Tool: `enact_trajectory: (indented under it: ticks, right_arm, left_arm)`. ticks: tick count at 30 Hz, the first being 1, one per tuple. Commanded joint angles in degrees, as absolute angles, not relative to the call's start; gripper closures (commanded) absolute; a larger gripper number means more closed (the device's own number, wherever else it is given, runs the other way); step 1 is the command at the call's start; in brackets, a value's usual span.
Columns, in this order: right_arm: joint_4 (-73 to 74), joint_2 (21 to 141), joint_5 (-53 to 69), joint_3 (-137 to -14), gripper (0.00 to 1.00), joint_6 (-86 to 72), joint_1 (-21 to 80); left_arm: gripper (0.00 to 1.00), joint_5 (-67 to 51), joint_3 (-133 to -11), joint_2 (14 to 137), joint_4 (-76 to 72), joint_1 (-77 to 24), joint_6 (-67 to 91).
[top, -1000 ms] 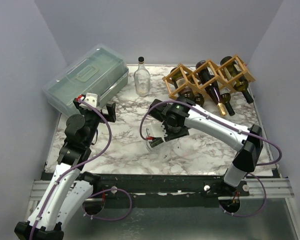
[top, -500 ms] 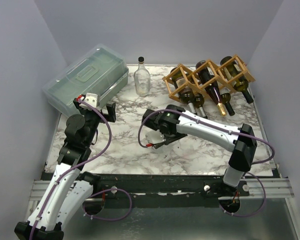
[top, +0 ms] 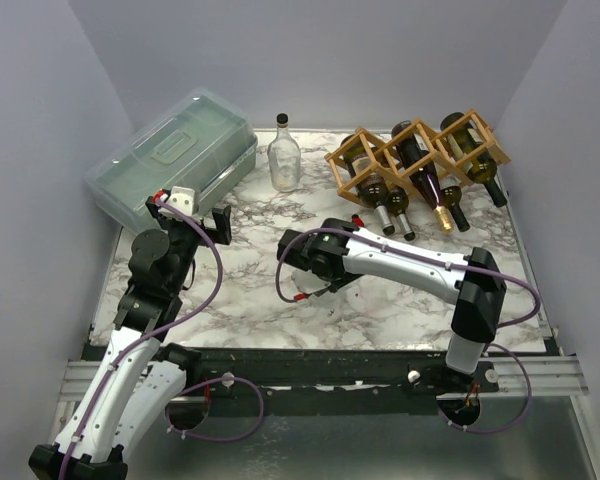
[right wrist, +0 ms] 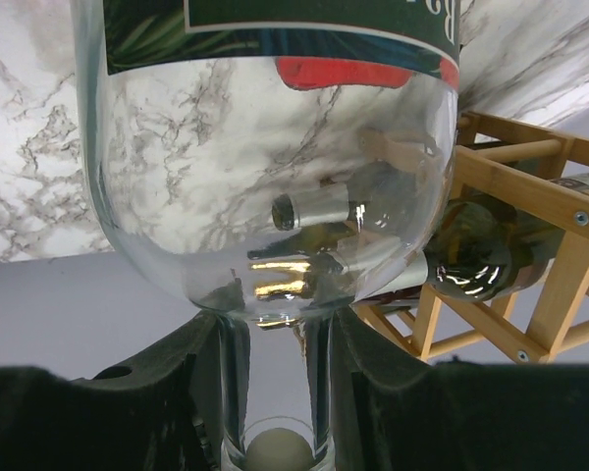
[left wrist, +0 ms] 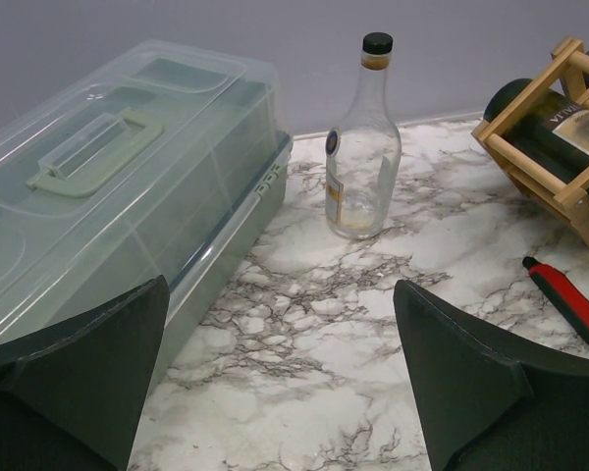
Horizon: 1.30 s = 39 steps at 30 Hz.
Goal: Take the wine bottle off the wine rack
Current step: Place the wine bottle at the center of the board.
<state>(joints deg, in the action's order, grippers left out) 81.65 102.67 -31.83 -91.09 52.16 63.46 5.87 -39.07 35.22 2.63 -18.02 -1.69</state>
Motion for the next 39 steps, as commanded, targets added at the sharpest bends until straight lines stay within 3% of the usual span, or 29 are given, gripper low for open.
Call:
enact_trajectory:
  ticks: [1,39]
  right_arm:
    - [81.4,103.94,-38.04,-92.02,0.9,53.11,65.23]
    - [81.31,112.45,-43.16,-99.2,0.39,54.84,71.84]
  left_arm:
    - [0.01,5.27,-38.86,34.45,1.62,-18.19,-2.63]
    - [0.01,4.39,-38.94,33.27,1.54,-18.2,-2.54]
